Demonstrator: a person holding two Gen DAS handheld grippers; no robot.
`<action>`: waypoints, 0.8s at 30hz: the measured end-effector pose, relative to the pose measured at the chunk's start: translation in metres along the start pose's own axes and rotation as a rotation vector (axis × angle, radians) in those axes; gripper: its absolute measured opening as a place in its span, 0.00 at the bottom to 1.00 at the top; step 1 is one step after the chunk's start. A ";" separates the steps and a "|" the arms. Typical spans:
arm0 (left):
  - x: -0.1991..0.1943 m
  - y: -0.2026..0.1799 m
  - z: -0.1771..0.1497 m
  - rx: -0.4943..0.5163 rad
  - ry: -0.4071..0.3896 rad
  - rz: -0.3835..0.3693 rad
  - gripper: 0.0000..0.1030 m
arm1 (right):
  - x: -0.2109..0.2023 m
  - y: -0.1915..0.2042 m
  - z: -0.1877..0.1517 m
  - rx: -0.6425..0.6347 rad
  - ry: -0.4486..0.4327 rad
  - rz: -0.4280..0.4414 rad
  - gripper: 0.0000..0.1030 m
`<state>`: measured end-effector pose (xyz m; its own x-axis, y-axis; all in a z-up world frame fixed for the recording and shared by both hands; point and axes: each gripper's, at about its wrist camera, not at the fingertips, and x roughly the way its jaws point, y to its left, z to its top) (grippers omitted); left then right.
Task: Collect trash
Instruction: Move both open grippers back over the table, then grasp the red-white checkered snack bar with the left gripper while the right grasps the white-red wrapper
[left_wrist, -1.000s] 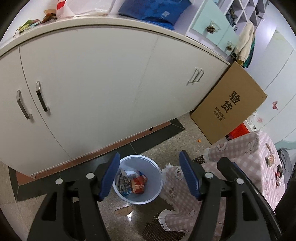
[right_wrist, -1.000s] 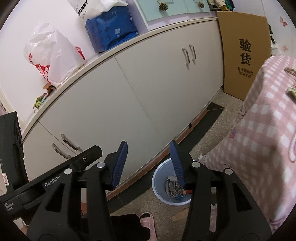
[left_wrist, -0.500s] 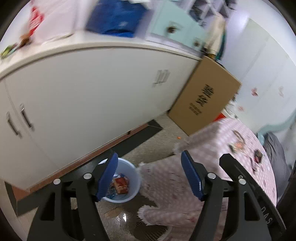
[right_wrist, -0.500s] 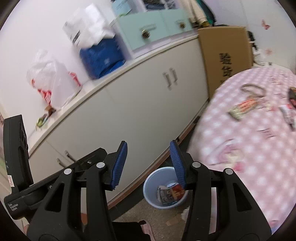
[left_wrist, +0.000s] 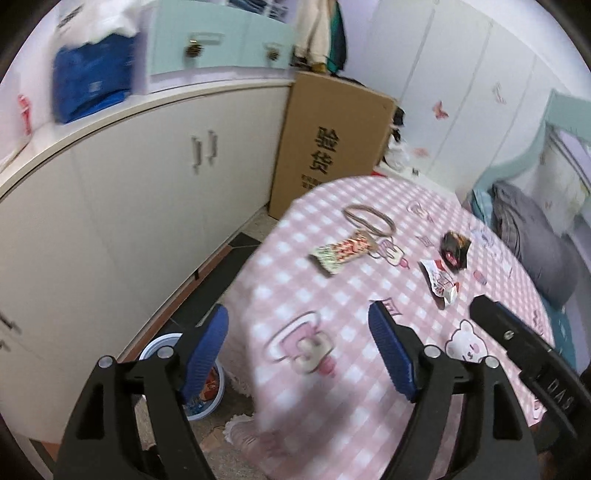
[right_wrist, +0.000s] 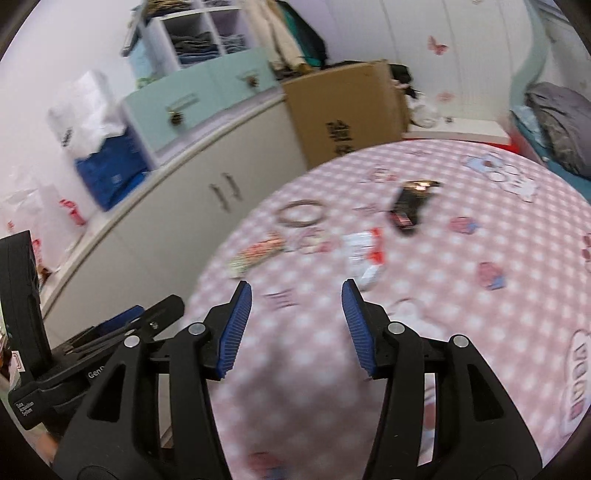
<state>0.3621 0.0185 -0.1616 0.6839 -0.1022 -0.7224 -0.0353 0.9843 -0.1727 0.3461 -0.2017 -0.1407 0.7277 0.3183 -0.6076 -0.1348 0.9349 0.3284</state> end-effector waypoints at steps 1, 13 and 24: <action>0.007 -0.004 0.003 0.010 0.004 0.004 0.74 | 0.003 -0.006 0.001 0.006 0.006 -0.008 0.49; 0.076 -0.039 0.026 0.144 0.070 0.074 0.75 | 0.056 -0.037 0.016 0.001 0.116 -0.099 0.50; 0.101 -0.053 0.042 0.237 0.108 0.062 0.66 | 0.077 -0.025 0.023 -0.082 0.150 -0.154 0.44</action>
<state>0.4633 -0.0384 -0.1971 0.6034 -0.0431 -0.7963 0.1058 0.9940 0.0264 0.4209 -0.2043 -0.1797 0.6367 0.1852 -0.7486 -0.0887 0.9819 0.1674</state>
